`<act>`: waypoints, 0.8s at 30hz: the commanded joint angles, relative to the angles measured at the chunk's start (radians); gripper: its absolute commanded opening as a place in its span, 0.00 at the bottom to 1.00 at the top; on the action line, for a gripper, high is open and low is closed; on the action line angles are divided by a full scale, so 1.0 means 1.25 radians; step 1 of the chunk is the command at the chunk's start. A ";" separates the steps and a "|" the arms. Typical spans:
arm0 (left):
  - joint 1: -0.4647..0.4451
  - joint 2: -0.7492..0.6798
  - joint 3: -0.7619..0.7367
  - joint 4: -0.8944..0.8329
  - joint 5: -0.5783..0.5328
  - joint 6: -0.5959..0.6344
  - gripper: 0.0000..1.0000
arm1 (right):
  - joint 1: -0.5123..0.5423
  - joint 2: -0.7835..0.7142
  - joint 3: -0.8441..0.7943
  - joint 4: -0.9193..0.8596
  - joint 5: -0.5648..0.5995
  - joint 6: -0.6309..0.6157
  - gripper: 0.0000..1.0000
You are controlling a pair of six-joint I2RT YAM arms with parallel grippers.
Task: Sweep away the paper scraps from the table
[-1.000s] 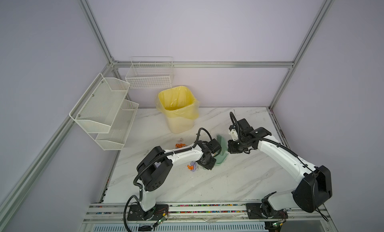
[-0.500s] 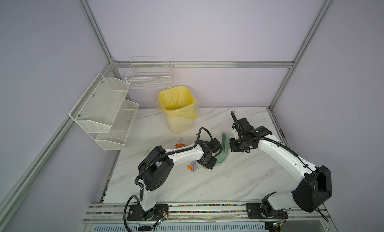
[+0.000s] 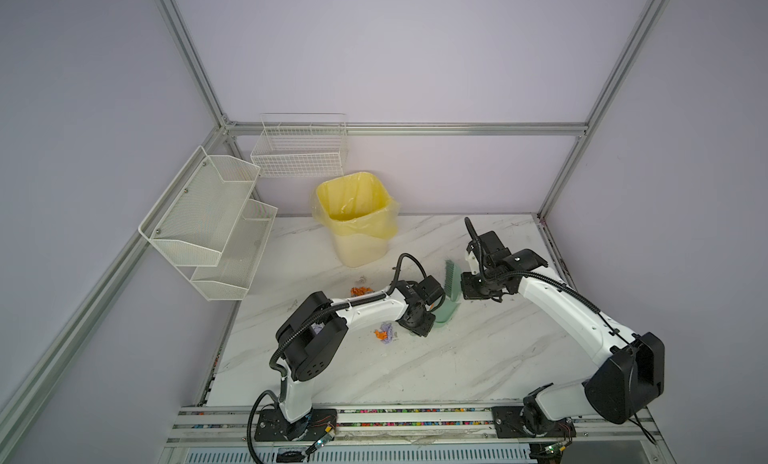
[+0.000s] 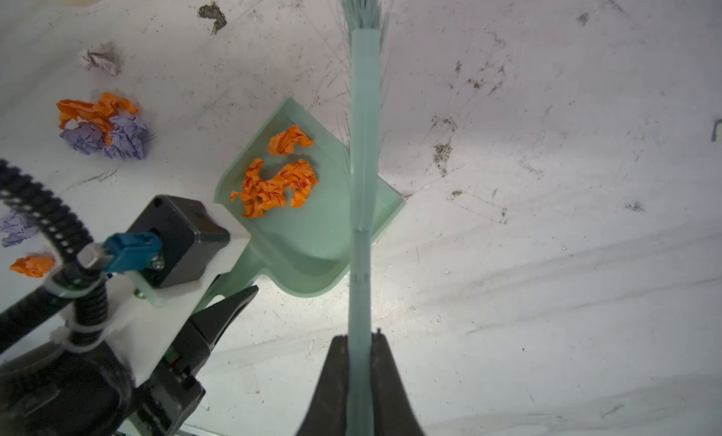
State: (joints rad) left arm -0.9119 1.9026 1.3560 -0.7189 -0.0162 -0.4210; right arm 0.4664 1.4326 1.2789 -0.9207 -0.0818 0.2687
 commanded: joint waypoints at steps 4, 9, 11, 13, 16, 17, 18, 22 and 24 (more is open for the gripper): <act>-0.003 -0.008 0.059 0.033 -0.037 -0.004 0.13 | -0.027 -0.002 0.053 0.009 0.074 0.007 0.00; -0.003 -0.016 0.059 0.036 -0.047 0.001 0.12 | -0.058 0.033 0.080 0.074 0.060 0.018 0.00; -0.003 -0.023 0.058 0.037 -0.054 -0.001 0.12 | -0.067 0.048 0.088 0.099 0.054 0.022 0.00; -0.002 -0.032 0.052 0.042 -0.065 -0.002 0.12 | -0.074 0.055 0.091 0.122 0.055 0.029 0.00; -0.002 -0.048 0.033 0.060 -0.078 0.003 0.11 | -0.082 0.054 0.077 0.159 0.045 0.042 0.00; -0.003 -0.051 0.029 0.062 -0.080 0.005 0.11 | -0.083 0.053 0.071 0.167 0.039 0.045 0.00; -0.005 -0.053 0.027 0.063 -0.082 0.007 0.11 | -0.084 0.053 0.064 0.173 0.031 0.046 0.00; -0.003 -0.065 0.020 0.067 -0.089 0.013 0.11 | -0.084 0.041 0.027 0.192 0.026 0.052 0.00; -0.003 -0.073 0.012 0.072 -0.093 0.016 0.10 | -0.085 0.028 0.004 0.205 0.025 0.056 0.00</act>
State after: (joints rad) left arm -0.9119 1.8771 1.3560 -0.6666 -0.1055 -0.4225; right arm 0.3645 1.5032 1.3190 -0.7078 -0.0441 0.3172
